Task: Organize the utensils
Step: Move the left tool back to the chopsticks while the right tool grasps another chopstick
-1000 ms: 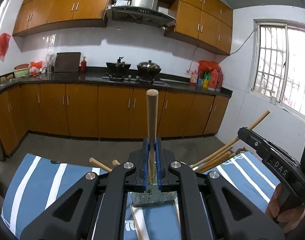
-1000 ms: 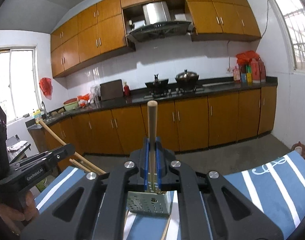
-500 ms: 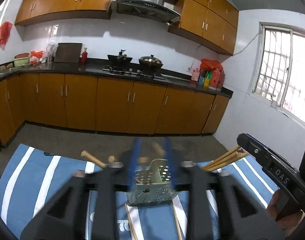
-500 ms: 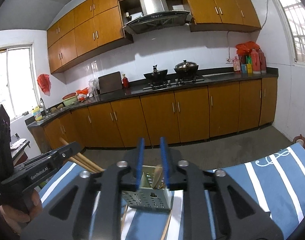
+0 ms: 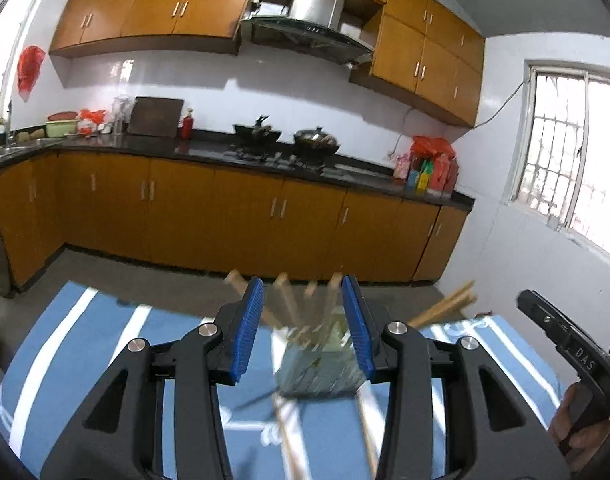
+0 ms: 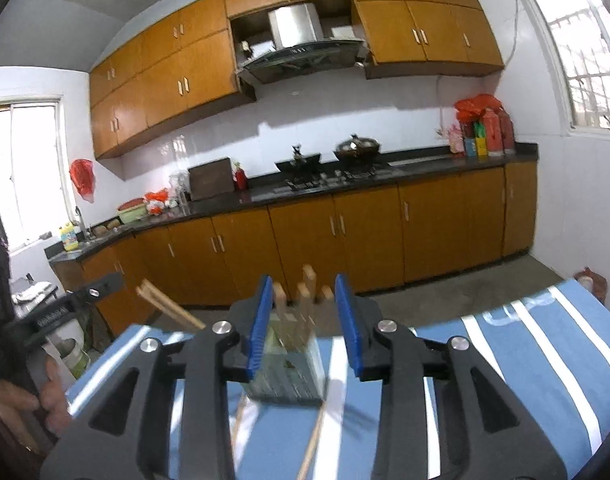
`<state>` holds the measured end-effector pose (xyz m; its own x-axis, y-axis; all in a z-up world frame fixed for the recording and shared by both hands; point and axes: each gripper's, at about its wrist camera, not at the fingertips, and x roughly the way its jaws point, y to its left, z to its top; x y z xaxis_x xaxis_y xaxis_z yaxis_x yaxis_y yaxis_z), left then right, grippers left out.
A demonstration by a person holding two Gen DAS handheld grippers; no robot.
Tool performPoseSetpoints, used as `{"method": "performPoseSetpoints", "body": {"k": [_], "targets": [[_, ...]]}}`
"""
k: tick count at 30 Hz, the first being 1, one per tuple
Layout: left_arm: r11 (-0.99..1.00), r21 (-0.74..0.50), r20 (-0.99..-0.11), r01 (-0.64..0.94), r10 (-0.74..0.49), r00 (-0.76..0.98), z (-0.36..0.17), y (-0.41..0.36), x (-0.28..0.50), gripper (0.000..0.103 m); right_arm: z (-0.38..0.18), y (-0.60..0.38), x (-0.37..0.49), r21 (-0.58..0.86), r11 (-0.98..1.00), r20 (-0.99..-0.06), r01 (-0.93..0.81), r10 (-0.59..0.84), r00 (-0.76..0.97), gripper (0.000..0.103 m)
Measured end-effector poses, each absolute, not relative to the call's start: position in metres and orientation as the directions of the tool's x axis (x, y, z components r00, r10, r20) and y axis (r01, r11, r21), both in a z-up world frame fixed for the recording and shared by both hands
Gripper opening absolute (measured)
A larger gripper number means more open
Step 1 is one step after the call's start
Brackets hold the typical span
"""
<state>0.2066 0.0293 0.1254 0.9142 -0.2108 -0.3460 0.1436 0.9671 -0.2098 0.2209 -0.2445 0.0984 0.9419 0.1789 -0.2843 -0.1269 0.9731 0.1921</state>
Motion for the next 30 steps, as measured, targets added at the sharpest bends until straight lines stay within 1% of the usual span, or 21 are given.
{"method": "performPoseSetpoints", "body": {"k": [3,4,8,10,12,16,22,24,25,26,27,30], "targets": [[0.978,-0.177,-0.414,0.111,-0.176,0.893,0.099,0.034,0.199,0.041,0.06,-0.249,0.218,0.207,0.974,-0.389,-0.092,0.168,0.906,0.034],[0.981,-0.166,-0.451,0.098,-0.164,0.877,0.084,0.036,0.198,0.041,0.04,-0.249,0.22,0.219,0.973,-0.441,-0.078,0.17,0.881,0.034],[0.981,-0.179,-0.571,0.076,-0.167,0.804,0.038,0.04,0.199,0.041,-0.021,-0.235,0.224,0.248,0.967,-0.589,-0.056,0.197,0.784,0.034],[0.981,-0.184,-0.619,0.062,-0.165,0.768,0.016,0.039,0.197,0.041,-0.049,-0.223,0.223,0.249,0.966,-0.644,-0.066,0.216,0.734,0.033],[0.98,-0.192,-0.655,0.056,-0.171,0.736,-0.003,0.037,0.195,0.041,-0.07,-0.21,0.219,0.25,0.965,-0.685,-0.08,0.235,0.69,0.029],[0.98,-0.192,-0.693,0.051,-0.172,0.7,-0.026,0.031,0.185,0.041,-0.094,-0.189,0.217,0.238,0.966,-0.728,-0.098,0.244,0.641,0.027],[0.979,-0.201,-0.715,0.047,-0.179,0.676,-0.041,0.029,0.179,0.041,-0.101,-0.179,0.22,0.196,0.977,-0.747,-0.088,0.206,0.632,0.027],[0.978,-0.2,-0.719,0.051,-0.182,0.671,-0.043,0.026,0.178,0.041,-0.101,-0.177,0.222,0.179,0.981,-0.753,-0.081,0.189,0.63,0.021],[0.978,-0.199,-0.721,0.056,-0.185,0.668,-0.044,0.024,0.177,0.041,-0.101,-0.177,0.223,0.165,0.983,-0.753,-0.075,0.175,0.635,0.02],[0.978,-0.198,-0.722,0.059,-0.186,0.667,-0.045,0.023,0.177,0.041,-0.101,-0.177,0.223,0.165,0.983,-0.753,-0.075,0.175,0.635,0.017],[0.978,-0.197,-0.723,0.064,-0.189,0.664,-0.046,0.02,0.177,0.041,-0.101,-0.177,0.223,0.155,0.985,-0.752,-0.074,0.166,0.638,0.012],[0.978,-0.196,-0.728,0.077,-0.198,0.657,-0.049,0.015,0.176,0.041,-0.101,-0.176,0.228,0.137,0.989,-0.753,-0.058,0.142,0.643,0.009]]}}
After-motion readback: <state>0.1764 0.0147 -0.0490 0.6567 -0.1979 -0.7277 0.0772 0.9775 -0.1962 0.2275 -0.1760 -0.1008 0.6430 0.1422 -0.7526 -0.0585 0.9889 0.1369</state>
